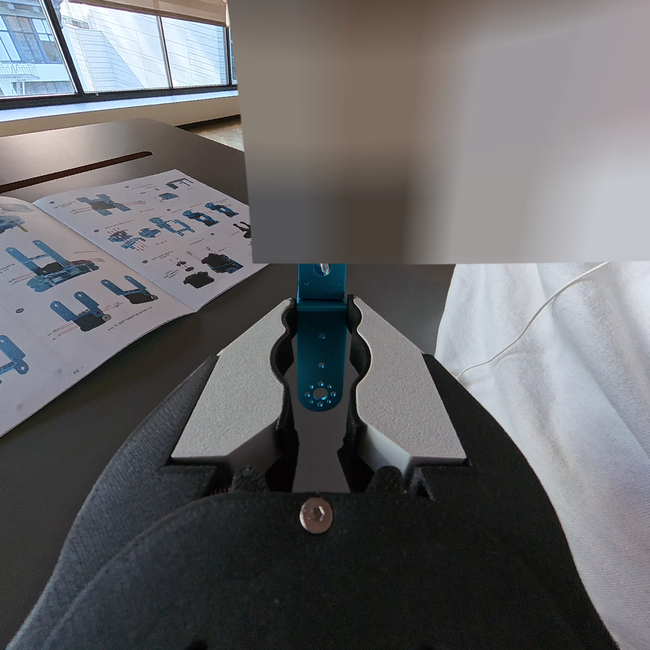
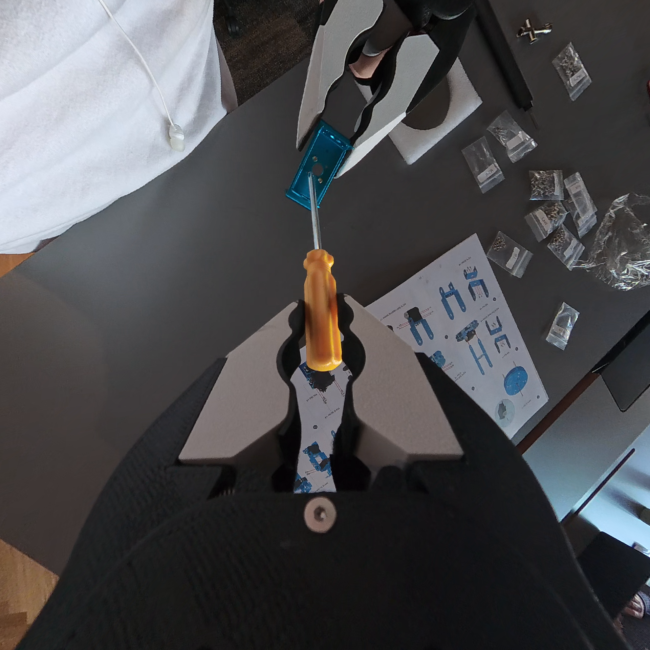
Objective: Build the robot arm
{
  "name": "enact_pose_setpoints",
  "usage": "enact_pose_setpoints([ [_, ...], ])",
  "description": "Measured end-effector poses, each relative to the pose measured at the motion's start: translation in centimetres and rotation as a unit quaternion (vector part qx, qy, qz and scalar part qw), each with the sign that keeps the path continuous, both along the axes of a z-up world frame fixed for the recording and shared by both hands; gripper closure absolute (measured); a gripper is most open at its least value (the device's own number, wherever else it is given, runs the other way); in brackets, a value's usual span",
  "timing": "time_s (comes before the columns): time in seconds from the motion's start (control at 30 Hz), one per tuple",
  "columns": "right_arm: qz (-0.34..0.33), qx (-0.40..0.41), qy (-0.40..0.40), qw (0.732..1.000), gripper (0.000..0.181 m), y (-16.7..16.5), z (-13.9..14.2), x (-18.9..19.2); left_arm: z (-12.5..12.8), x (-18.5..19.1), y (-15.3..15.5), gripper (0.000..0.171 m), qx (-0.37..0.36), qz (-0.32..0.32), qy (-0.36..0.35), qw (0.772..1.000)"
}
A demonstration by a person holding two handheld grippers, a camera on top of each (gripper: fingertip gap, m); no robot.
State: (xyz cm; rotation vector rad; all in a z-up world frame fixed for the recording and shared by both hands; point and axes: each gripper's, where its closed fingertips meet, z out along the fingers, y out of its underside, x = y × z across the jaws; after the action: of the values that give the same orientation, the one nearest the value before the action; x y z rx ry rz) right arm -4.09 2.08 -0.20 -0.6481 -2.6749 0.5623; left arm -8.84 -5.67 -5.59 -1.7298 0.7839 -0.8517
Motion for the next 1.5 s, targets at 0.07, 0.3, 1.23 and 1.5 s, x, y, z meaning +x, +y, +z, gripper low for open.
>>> enact_pose_setpoints([
  [0.07,0.000,-0.002,0.000,1.000,0.164,-0.1,-0.1,0.0,0.0,0.0,0.0,0.145,0.000,0.000,-0.001,1.000],
  [0.3,0.002,0.004,-0.002,1.000,0.164,-0.2,-0.3,-0.1,0.1,0.1,0.0,0.145,-0.002,-0.001,-0.008,1.000],
  [1.23,-0.122,-0.045,0.065,0.989,0.165,0.3,0.3,2.3,0.4,-2.3,0.0,0.145,-0.013,0.049,-0.091,0.995],
  [1.5,-0.350,-0.111,0.115,0.923,0.164,4.1,-8.3,9.4,0.7,-3.3,0.9,0.145,-0.085,0.061,-0.167,0.980],
])
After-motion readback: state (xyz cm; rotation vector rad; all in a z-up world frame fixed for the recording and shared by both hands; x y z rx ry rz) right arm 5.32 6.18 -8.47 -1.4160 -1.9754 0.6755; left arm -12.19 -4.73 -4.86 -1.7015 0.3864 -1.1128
